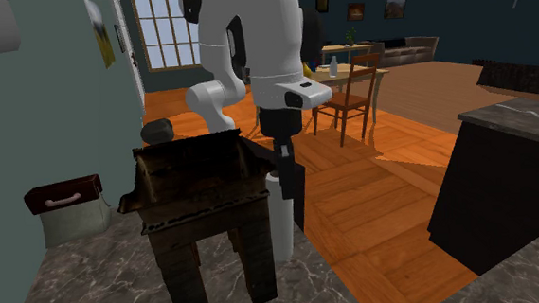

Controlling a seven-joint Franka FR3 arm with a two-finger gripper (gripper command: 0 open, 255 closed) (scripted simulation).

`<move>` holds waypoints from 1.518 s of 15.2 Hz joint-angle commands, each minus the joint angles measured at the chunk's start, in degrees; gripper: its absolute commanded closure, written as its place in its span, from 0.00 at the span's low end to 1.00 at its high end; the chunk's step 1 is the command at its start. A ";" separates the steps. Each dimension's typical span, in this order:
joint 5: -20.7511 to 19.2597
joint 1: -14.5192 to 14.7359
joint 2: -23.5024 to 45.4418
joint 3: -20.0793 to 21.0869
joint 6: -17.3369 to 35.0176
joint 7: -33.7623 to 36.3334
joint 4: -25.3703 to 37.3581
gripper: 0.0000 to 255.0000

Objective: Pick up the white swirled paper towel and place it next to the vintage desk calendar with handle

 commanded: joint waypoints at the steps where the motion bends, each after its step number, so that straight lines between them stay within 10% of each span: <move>1: -0.27 0.03 -0.46 -0.06 -1.31 0.19 0.88 1.00; 23: -1.28 -0.28 -1.74 -0.40 -17.88 1.35 16.32 1.00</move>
